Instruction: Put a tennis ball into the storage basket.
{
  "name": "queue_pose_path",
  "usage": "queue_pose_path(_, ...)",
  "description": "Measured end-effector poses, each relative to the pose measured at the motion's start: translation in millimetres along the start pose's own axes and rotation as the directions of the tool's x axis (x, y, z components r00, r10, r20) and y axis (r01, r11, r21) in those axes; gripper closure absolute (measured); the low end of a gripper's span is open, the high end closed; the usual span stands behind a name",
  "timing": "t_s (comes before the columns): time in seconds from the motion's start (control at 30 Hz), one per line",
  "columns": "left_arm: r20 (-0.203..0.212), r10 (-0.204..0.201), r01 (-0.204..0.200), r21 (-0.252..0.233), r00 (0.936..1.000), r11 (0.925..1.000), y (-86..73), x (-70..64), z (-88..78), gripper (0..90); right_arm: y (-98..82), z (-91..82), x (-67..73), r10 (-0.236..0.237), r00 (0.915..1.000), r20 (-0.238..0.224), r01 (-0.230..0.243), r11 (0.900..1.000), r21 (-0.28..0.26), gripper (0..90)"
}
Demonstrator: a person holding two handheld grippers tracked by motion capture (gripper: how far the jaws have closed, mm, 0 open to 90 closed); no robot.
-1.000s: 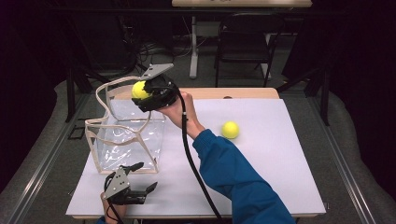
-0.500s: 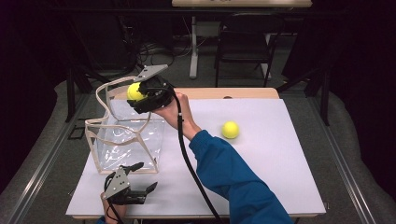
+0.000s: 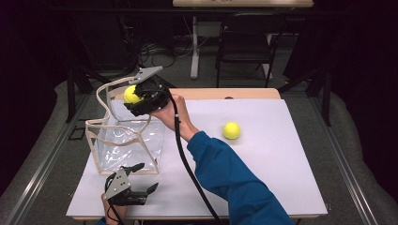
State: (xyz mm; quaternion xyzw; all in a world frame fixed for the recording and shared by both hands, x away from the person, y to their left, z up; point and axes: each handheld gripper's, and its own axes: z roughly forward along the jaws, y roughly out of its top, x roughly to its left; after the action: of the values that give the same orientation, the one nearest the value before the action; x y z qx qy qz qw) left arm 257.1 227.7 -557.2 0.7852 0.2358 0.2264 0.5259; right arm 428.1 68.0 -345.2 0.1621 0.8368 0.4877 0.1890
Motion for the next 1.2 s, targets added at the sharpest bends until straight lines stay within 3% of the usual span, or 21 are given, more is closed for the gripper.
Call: queue_pose_path(1.2, 0.004, -0.001, 0.001, 0.003, 1.0, 1.0, -0.2, 0.4, -0.3, 15.9, -3.2, 21.5, 6.3, 0.003, 0.9993, -0.038, 0.002, 0.993, 0.118, 26.3)
